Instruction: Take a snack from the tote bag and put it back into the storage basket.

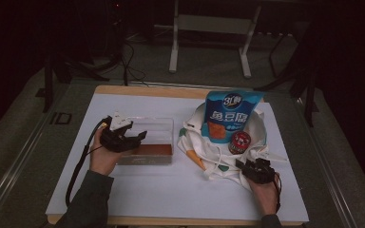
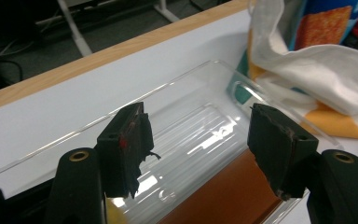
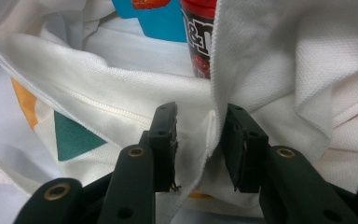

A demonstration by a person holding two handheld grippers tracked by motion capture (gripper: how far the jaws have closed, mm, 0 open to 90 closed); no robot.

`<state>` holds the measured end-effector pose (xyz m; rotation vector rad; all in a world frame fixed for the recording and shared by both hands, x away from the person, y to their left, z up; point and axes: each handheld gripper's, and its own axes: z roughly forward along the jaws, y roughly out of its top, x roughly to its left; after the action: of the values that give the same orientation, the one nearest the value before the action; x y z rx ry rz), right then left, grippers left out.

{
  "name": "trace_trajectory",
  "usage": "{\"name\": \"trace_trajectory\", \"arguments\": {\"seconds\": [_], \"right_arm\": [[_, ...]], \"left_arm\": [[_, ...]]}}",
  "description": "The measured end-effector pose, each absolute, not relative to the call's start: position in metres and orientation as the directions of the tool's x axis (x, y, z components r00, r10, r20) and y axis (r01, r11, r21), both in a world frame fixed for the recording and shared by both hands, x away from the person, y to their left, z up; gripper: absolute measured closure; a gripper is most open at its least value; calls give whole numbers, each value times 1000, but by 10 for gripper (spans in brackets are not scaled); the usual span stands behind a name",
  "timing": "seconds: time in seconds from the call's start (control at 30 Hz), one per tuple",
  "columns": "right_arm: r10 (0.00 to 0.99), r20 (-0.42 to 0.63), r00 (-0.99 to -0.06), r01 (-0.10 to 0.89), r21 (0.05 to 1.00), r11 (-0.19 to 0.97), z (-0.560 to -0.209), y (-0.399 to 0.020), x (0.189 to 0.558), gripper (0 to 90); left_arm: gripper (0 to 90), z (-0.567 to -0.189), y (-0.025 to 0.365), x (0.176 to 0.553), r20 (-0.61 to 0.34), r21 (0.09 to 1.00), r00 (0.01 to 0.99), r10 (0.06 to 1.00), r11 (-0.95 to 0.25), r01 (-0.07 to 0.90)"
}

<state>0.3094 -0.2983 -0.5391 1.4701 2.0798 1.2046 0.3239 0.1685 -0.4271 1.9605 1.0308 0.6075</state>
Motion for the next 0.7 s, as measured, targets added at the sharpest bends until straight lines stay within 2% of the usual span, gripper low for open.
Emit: {"name": "trace_trajectory", "arguments": {"seconds": [0.47, 0.67, 0.7], "right_arm": [[890, 182, -418, 612, 781, 127, -539, -297, 309, 658], [887, 197, -418, 617, 779, 117, -539, -298, 309, 657], [886, 202, -418, 618, 778, 114, -539, -299, 310, 656]], "left_arm": [[333, -443, 151, 324, 4, 839, 596, 803, -327, 435], [333, -451, 142, 324, 17, 829, 636, 771, -367, 422], [298, -451, 140, 324, 18, 830, 639, 769, -368, 420]]}}
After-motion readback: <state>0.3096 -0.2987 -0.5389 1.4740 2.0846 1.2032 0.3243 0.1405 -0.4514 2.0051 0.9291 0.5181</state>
